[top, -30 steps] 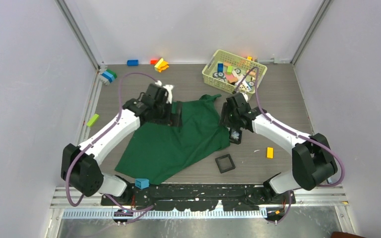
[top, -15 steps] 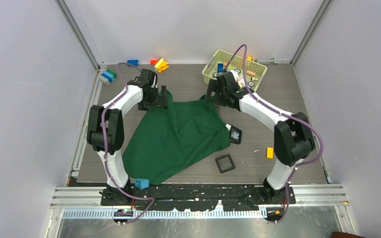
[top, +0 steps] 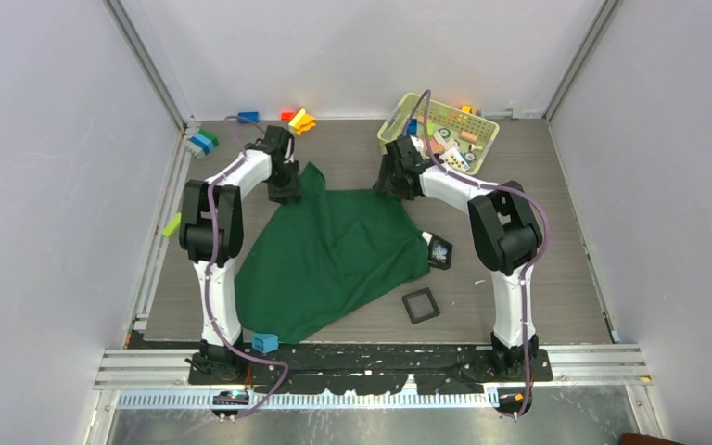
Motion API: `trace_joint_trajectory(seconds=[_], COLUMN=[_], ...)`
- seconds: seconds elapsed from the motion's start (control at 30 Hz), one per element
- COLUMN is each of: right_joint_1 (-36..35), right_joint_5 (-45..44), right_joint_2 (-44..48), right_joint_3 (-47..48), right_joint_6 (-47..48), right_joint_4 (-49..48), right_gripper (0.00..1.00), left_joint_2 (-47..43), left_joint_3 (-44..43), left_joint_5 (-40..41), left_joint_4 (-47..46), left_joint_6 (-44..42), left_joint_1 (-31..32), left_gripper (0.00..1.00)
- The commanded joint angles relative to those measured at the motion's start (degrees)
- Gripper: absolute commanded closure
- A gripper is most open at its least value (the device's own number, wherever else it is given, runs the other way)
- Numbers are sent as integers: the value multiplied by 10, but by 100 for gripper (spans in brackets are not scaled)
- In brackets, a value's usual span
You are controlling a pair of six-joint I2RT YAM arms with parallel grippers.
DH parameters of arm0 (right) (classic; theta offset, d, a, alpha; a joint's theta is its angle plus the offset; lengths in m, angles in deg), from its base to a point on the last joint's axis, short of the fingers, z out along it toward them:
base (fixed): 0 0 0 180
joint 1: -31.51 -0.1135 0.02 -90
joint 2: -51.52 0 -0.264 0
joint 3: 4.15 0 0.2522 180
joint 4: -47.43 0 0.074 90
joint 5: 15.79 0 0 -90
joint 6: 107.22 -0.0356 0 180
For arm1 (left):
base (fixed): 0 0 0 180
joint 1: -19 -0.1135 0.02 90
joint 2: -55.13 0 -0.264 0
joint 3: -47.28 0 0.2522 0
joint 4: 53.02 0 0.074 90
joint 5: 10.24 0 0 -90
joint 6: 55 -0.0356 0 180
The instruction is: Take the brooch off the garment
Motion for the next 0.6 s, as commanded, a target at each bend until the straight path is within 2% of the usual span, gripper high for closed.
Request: trace_joint_trajectory(seconds=[0.0,0.03,0.07,0.1,0.13,0.17,0.23,0.4,0.57], right_joint_1=[1,1,1,2,4,6,10,14,14], right_joint_5=[2,-2,-5,-11,-14,-18,-9,80,133], right_joint_2=[-9,0,7,20,27,42,62,106,150], right_joint_3=[38,41,43,51,56,66,88,177,248], right_joint_6=[-8,-5,-2,3,6,13,23,57,71], right_joint_4=[-32,-34,-34,-30,-27,-22,-12,17,37], right_gripper=[59,65,78,83,93,97,99,100,100], left_joint_2=[53,57,59,59,59,56,46,-43,-164], left_joint_3=[-25,-27,-26,-27,-30,-35,-41,-21,17], left_joint_5=[-51,-66,-78,-91,-99,-102,-113,-112,-48], left_joint_4=[17,13,7,4,3,4,7,-18,-22], left_joint_6=[1,5,7,9,9,10,14,30,56], left_joint_1=[-25,-32,-39,-46,-54,-60,-73,-84,-91], left_gripper=[73,87,98,100,100,100,100,100,100])
